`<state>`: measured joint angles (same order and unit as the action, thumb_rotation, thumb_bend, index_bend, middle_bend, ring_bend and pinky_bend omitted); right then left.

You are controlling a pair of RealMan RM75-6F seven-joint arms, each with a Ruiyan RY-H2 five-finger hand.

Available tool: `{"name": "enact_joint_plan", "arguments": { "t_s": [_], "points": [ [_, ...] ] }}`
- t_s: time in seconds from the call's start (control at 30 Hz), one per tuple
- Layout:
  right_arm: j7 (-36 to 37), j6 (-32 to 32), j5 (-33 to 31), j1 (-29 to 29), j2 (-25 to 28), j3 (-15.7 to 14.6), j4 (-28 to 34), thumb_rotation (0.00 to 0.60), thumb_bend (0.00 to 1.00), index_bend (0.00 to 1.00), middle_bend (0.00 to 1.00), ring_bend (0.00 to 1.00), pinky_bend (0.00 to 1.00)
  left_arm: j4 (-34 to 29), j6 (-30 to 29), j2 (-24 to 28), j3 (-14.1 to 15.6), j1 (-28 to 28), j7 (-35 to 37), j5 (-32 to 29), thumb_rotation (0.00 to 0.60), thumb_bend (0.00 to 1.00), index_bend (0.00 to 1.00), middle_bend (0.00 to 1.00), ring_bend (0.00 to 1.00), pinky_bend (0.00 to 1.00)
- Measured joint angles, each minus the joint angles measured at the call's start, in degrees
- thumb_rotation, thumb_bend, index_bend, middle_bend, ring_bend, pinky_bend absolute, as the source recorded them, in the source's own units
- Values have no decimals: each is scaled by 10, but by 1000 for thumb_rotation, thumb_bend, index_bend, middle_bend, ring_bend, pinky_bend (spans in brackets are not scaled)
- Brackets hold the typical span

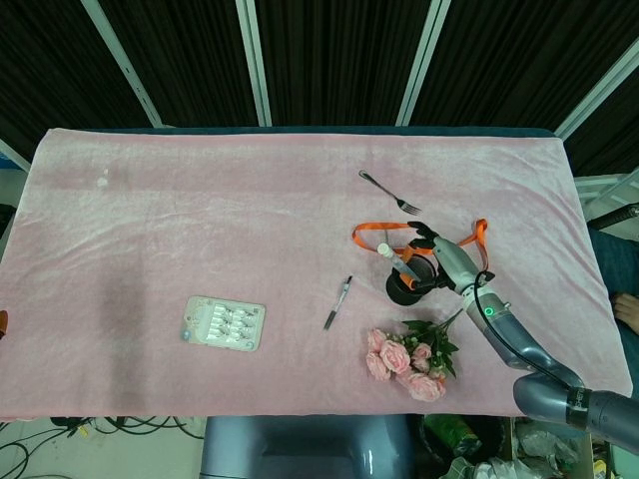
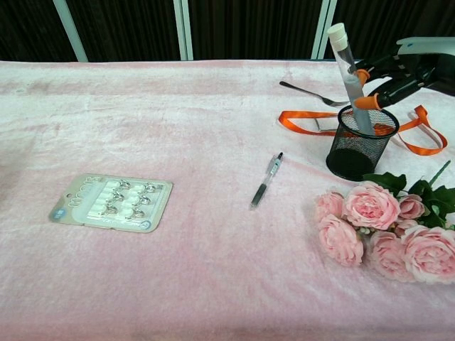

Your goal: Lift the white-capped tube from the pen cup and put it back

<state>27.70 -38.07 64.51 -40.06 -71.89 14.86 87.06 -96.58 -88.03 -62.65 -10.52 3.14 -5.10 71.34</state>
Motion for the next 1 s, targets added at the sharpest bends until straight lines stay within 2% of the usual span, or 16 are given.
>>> {"name": "enact_joint_plan", "arguments": {
  "t_s": [0.23, 0.4, 0.77, 1.0],
  "points": [
    [20, 1, 14, 2, -31, -4, -29, 600, 392, 652, 54, 84, 163, 0, -1, 1, -1, -1, 2, -1, 600, 336, 163, 87, 0, 20],
    [33, -6, 24, 5, -44, -3, -40, 600, 392, 575, 50, 84, 163, 0, 1, 1, -1, 0, 4, -1, 600, 337, 163, 86, 0, 20],
    [34, 3, 22, 5, -43, -4, -50, 600, 390, 507, 45, 72, 163, -1, 2, 2, 0, 0, 3, -1, 600, 337, 163, 86, 0, 20],
    [24, 26, 18, -1, -37, -9, -52, 600, 390, 502, 41, 63, 163, -2, 1, 3, 3, 0, 5, 9, 600, 337, 169, 84, 0, 20]
  ]
}}
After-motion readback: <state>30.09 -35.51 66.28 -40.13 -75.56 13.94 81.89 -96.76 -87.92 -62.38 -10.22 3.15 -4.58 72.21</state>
